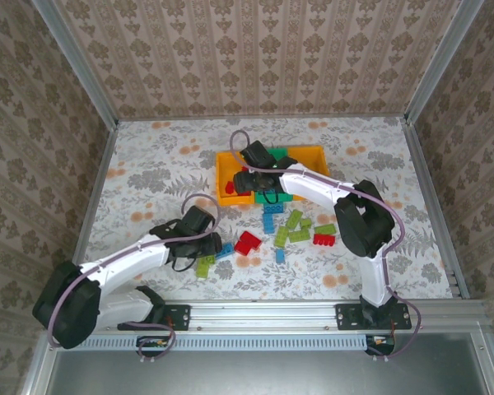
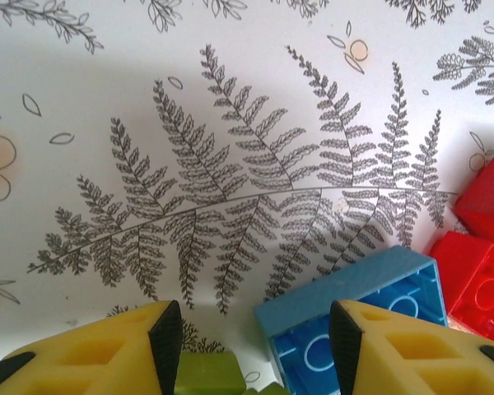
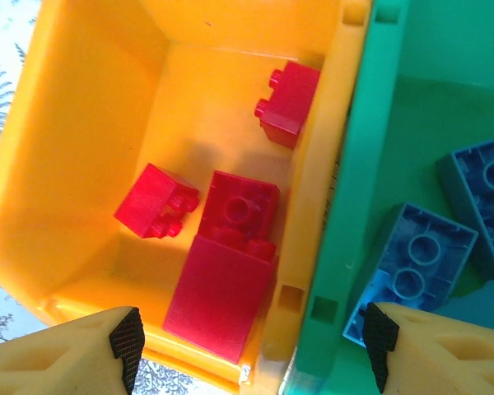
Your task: Sort the legos into containers by color
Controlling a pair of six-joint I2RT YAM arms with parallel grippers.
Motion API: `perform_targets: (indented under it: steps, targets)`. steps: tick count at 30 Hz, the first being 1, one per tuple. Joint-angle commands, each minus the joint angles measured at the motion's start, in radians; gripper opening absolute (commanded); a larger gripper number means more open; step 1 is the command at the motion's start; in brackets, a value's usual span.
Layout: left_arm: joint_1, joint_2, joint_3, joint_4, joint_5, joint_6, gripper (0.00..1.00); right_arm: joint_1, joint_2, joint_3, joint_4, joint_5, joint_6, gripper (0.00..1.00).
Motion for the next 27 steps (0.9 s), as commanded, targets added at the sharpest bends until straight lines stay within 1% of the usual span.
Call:
perform_targets:
  steps: [1,3,4,7,10,12,14,17,22,27]
  targets:
    - [-0.001,-0.001,0.045,-0.016,-0.039,0.035,0.55,-0.004,-0.053,-0.025,-0.009,-0.003,0.007,0.74]
    - [0.000,-0.026,0.052,-0.049,-0.065,0.043,0.58,-0.003,-0.071,-0.045,0.001,-0.009,-0.004,0.74]
    - [0.001,-0.046,0.053,-0.066,-0.080,0.047,0.62,-0.002,-0.084,-0.060,0.011,-0.013,-0.009,0.74]
    - [0.004,-0.115,0.051,-0.116,-0.105,0.060,0.67,0.002,-0.124,-0.105,0.037,-0.012,-0.013,0.75]
    - [0.003,-0.173,0.054,-0.185,-0.101,0.070,0.70,0.001,-0.153,-0.133,0.042,0.011,-0.015,0.75]
    - [-0.013,-0.192,0.057,-0.232,-0.102,0.064,0.70,-0.002,-0.161,-0.139,0.034,0.027,-0.016,0.76]
    - [-0.046,-0.196,0.055,-0.255,-0.105,0.045,0.69,-0.008,-0.169,-0.142,0.026,0.032,-0.018,0.77]
    - [-0.124,-0.182,0.059,-0.276,-0.139,0.003,0.67,-0.017,-0.174,-0.148,0.017,0.033,-0.017,0.77]
    - [-0.240,-0.108,0.096,-0.306,-0.188,-0.041,0.69,-0.035,-0.185,-0.169,0.011,0.021,-0.014,0.78]
    - [-0.287,-0.026,0.118,-0.291,-0.203,-0.060,0.70,-0.048,-0.190,-0.183,0.013,0.010,-0.009,0.78]
